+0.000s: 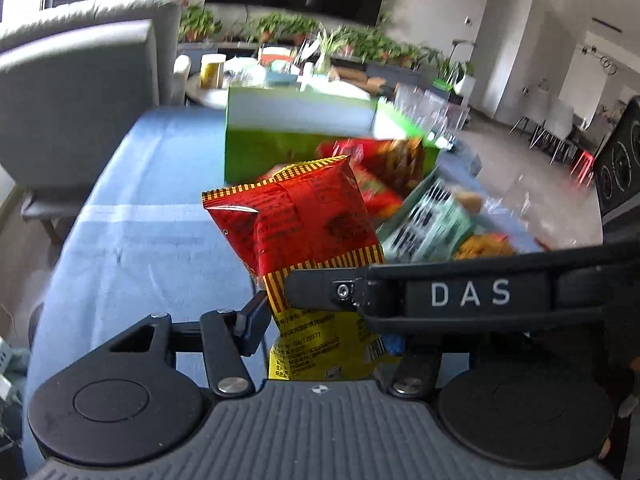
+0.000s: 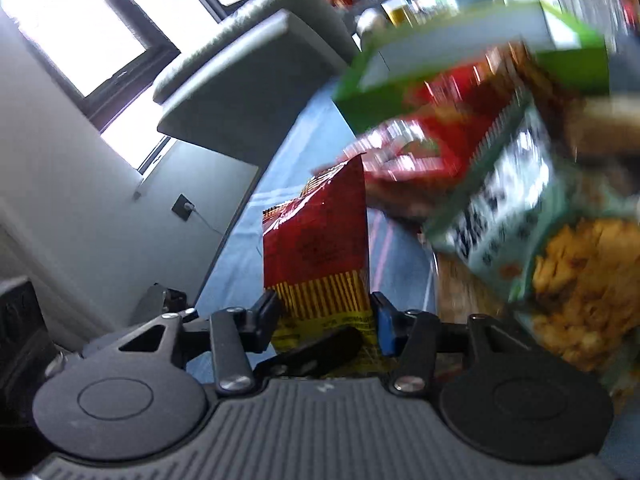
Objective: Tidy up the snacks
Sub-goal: 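Grasp the red-and-yellow striped chip bag with the right tool and lift, then lower the striped chip bag into the green box and open the right tool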
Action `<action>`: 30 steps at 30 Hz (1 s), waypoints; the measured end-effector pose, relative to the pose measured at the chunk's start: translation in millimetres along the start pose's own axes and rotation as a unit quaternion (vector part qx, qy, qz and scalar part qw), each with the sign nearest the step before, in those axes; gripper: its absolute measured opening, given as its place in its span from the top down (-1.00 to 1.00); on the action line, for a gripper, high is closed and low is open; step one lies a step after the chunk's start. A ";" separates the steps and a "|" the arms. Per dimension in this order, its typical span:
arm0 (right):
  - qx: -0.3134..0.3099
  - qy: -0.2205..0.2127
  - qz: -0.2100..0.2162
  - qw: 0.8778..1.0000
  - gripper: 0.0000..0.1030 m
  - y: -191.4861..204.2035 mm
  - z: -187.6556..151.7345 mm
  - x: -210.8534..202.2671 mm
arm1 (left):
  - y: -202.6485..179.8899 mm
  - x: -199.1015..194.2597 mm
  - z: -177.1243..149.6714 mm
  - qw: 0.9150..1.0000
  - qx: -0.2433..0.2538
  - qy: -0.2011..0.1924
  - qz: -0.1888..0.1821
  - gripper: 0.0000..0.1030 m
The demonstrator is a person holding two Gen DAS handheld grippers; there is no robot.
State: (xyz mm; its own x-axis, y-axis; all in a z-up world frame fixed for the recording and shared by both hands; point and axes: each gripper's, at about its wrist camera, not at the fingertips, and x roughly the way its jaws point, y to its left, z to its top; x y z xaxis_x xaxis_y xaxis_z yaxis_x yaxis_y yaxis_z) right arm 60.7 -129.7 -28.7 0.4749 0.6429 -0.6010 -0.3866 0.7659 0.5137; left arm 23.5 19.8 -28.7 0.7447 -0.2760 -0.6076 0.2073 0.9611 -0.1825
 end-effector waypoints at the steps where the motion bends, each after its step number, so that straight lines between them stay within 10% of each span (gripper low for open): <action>1: -0.008 -0.010 -0.001 1.000 -0.17 4.2 -0.2 -7.5 | -2.8 -5.1 3.5 1.000 0.006 -0.009 0.001 -0.04; 14: -0.060 -0.125 0.006 0.990 -0.18 29.2 48.6 -53.2 | -37.8 -17.2 76.1 0.988 0.096 -0.117 0.042 -0.09; 30: -0.005 -0.163 0.029 0.986 -0.18 -24.6 144.2 -15.7 | -39.5 71.8 156.9 0.980 0.147 -0.123 0.062 -0.10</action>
State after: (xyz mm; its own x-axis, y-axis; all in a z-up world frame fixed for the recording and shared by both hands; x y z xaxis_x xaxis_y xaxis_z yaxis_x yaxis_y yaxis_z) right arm 176.8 -160.3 56.4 0.6809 0.6482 -0.3411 -0.4271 0.7297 0.5340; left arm 168.3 -36.4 56.2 0.8982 -0.1816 -0.4002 0.2529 0.9583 0.1327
